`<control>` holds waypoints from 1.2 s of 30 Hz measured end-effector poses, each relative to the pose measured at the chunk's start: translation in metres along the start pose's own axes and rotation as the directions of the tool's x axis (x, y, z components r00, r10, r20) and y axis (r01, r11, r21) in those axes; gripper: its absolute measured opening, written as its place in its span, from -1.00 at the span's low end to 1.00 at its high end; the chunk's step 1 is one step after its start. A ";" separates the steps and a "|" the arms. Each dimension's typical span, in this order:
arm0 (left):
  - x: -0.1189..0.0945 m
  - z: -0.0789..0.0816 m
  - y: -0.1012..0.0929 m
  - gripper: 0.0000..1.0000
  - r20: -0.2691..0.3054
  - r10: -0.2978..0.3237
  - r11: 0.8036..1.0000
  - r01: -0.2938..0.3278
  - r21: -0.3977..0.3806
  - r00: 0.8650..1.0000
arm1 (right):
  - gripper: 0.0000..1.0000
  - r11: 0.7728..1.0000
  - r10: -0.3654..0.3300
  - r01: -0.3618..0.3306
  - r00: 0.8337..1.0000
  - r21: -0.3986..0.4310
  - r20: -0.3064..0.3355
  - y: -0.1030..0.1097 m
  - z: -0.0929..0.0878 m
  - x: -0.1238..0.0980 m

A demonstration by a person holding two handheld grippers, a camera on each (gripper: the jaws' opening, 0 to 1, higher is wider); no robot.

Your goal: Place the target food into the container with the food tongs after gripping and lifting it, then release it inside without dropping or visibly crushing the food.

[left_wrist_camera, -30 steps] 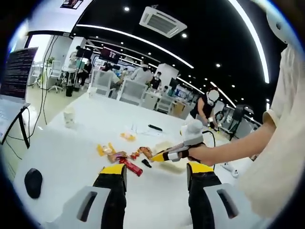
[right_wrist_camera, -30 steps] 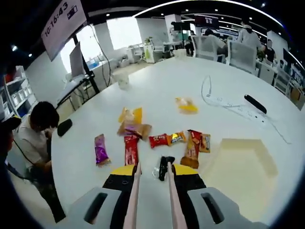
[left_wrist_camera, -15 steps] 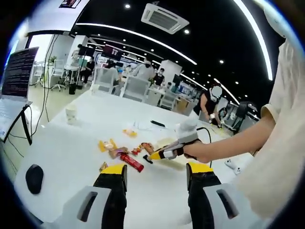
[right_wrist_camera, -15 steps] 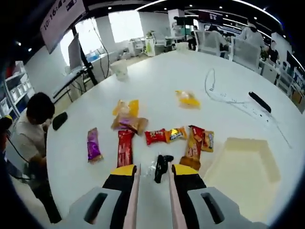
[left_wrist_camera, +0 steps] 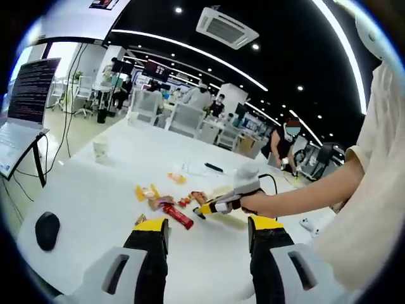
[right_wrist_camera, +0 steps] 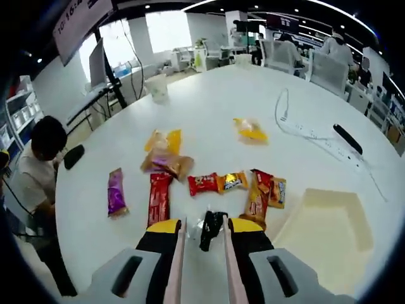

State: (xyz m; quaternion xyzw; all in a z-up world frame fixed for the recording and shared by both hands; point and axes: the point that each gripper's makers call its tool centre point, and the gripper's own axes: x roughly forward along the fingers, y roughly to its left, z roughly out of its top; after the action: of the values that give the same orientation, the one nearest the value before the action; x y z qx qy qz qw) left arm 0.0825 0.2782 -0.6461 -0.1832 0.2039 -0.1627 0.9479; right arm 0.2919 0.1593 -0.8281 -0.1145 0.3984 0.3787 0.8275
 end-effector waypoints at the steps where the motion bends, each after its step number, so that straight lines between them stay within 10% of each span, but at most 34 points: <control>1: 0.000 0.000 0.000 0.00 0.000 0.001 1.000 -0.001 0.000 1.000 | -0.42 1.000 0.001 -0.001 1.000 0.000 0.000 0.000 0.000 0.000; 36: 0.001 -0.008 0.003 -0.03 -0.018 0.010 1.000 -0.011 -0.023 1.000 | -0.49 0.993 -0.059 0.057 0.998 -0.099 -0.010 -0.015 -0.001 0.017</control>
State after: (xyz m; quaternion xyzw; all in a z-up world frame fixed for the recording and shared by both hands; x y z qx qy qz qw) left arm 0.0804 0.2779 -0.6547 -0.1916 0.2153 -0.1569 0.9446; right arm 0.3087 0.1574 -0.8432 -0.1691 0.3810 0.3729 0.8290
